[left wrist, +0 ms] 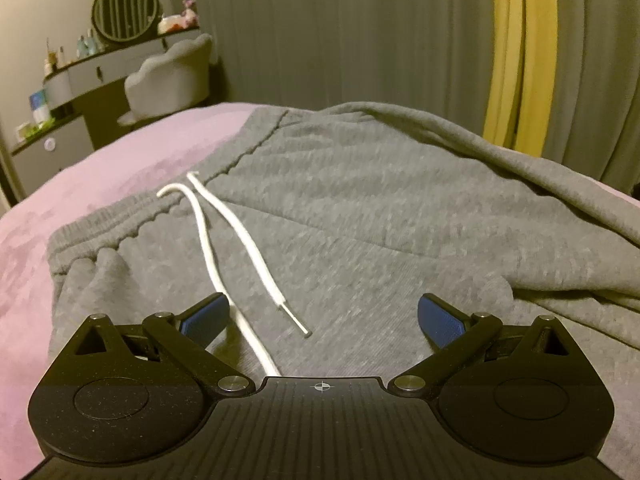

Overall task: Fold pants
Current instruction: 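Close the right gripper on the grey pant leg cuff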

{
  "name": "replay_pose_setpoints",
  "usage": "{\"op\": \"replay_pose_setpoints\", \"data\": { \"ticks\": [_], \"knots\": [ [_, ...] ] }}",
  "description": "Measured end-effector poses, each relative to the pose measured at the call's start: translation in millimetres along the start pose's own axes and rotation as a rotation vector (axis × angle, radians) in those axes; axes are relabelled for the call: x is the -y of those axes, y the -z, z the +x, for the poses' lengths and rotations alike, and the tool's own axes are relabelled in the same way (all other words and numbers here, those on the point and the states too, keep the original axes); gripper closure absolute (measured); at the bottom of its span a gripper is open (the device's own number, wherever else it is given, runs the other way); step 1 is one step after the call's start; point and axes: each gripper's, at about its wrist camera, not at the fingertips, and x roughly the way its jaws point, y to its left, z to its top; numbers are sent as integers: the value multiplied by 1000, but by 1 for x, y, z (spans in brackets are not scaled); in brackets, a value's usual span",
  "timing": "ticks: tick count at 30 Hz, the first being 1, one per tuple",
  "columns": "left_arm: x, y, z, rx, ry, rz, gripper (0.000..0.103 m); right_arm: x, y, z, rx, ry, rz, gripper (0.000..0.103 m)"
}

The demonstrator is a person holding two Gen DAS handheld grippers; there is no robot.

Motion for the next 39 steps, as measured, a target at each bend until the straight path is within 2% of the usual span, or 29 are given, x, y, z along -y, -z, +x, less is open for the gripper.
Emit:
{"op": "replay_pose_setpoints", "data": {
  "ticks": [2,4,6,8,9,11,12,14,16,18,21,23,25,26,28,31,33,34,35,37,39],
  "knots": [
    [-1,-1,1,-2,6,-7,0,0,-4,5,-32,10,48,86],
    [-1,-1,3,-12,4,-4,0,0,-9,7,-26,7,82,78],
    [0,0,4,-18,5,-7,0,-5,-8,7,-26,20,54,72],
    [0,0,3,-19,5,-4,0,-5,-4,17,-35,54,22,72],
    [0,0,3,-20,6,-3,0,-4,-2,16,-32,48,29,72],
    [-1,0,3,-24,8,-5,0,4,-3,10,-23,48,56,87],
    [-2,0,3,-27,11,-8,0,12,-5,5,-19,35,96,92],
    [-3,0,4,-32,16,-16,0,37,-3,-13,10,-36,227,92],
    [-5,-1,5,-40,22,-29,0,73,13,-38,63,-123,393,93],
    [-6,-1,5,-45,25,-38,0,105,38,-57,106,-146,531,100],
    [-6,0,4,-48,28,-34,0,147,83,-61,93,-118,721,100],
    [-6,0,3,-48,31,-26,0,164,97,-56,48,-155,841,96],
    [-5,-1,3,-50,32,-22,0,171,95,-54,49,-251,915,96],
    [-5,-2,2,-51,31,-22,0,171,90,-54,56,-287,922,96],
    [-4,-4,-1,-44,31,-14,0,164,78,-51,57,-330,912,85],
    [-2,-10,-7,-28,43,27,0,152,76,-35,-14,-352,959,78],
    [1,-17,-13,-34,84,61,0,147,84,-23,-97,-352,1008,76],
    [2,-23,-16,-40,115,76,0,145,89,-24,-98,-356,1019,76],
    [4,-28,-19,-44,148,84,0,144,90,-27,-74,-354,1012,76],
    [7,-42,-20,-56,214,87,0,141,86,-30,-42,-349,957,67],
    [14,-63,-12,-84,252,72,0,141,84,-25,-17,-376,946,63]
  ]
}}
